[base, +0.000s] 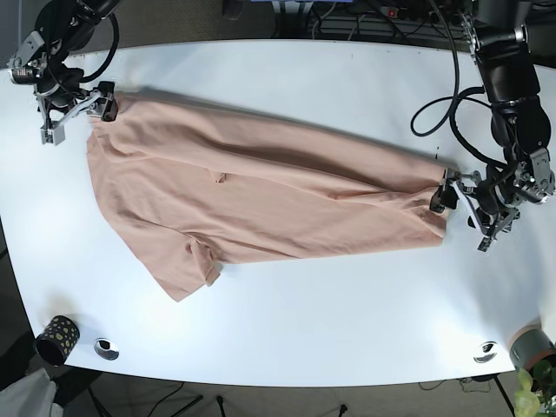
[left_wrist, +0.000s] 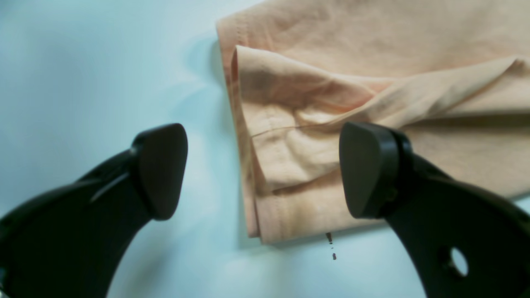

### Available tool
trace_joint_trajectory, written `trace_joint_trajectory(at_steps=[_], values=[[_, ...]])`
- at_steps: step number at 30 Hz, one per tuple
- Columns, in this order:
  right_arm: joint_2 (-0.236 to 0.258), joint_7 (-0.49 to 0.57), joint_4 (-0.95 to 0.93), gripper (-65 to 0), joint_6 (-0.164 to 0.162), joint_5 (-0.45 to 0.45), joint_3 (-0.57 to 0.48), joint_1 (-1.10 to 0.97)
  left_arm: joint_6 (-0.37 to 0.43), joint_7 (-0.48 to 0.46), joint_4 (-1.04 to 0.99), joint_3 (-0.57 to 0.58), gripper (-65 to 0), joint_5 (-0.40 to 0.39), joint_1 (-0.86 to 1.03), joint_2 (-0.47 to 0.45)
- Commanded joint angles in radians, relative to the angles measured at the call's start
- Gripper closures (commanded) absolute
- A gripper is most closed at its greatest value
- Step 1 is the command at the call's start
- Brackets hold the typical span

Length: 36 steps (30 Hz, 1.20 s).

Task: Fold the T-shirt properly
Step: 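Lift the shirt edge with both grippers and drag it away from the hem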

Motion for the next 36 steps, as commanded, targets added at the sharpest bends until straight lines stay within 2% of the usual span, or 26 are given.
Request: trace_joint_trajectory(at_steps=[1,4,7,15,19,21,23,25,27,32,36], values=[[0.022,0.036,-0.013,-55.3,0.002,0.020,0.003,0.015,-0.002,-0.039,0.064,0.008,-52.5,0.061,-0.016,0.029],[0.017,0.036,-0.022,-55.2,0.002,0.020,-0.012,0.015,-0.002,-0.055,0.083,0.005,-52.5,0.155,0.011,0.062],[0.014,0.038,-0.024,-52.8,0.002,0.020,-0.043,0.014,-0.002,-0.071,0.076,0.003,-52.5,0.210,0.022,0.071],[-0.015,0.041,-0.036,-35.4,0.002,0.012,-0.057,0.020,-0.002,-0.098,0.001,0.005,-51.0,0.225,0.051,0.068],[-0.018,0.041,-0.036,-29.8,0.002,0.011,-0.057,0.020,-0.002,-0.096,-0.054,0.008,-36.8,0.227,0.050,0.068],[-0.018,0.041,-0.033,-22.0,0.002,0.011,-0.059,0.020,-0.002,-0.091,-0.068,0.006,-22.5,0.227,0.048,0.066],[-0.018,0.041,-0.032,-15.9,0.002,0.012,-0.059,0.018,-0.002,-0.090,-0.066,0.005,-14.0,0.227,0.051,0.066],[-0.018,0.039,-0.030,-6.3,0.002,0.020,-0.059,0.015,-0.002,-0.081,-0.063,0.005,-4.6,0.227,0.057,0.065],[-0.018,0.033,-0.027,-0.2,0.002,0.020,-0.060,0.012,-0.002,-0.053,-0.062,0.005,-0.3,0.227,0.077,0.039],[-0.021,0.032,0.045,0.0,0.002,0.022,-0.068,-0.021,-0.002,-0.019,-0.008,-0.005,-0.3,0.219,0.120,0.008],[-0.021,0.032,0.133,0.0,0.002,0.022,-0.126,-0.072,-0.002,-0.018,0.113,-0.081,-0.3,0.221,0.232,-0.012]])
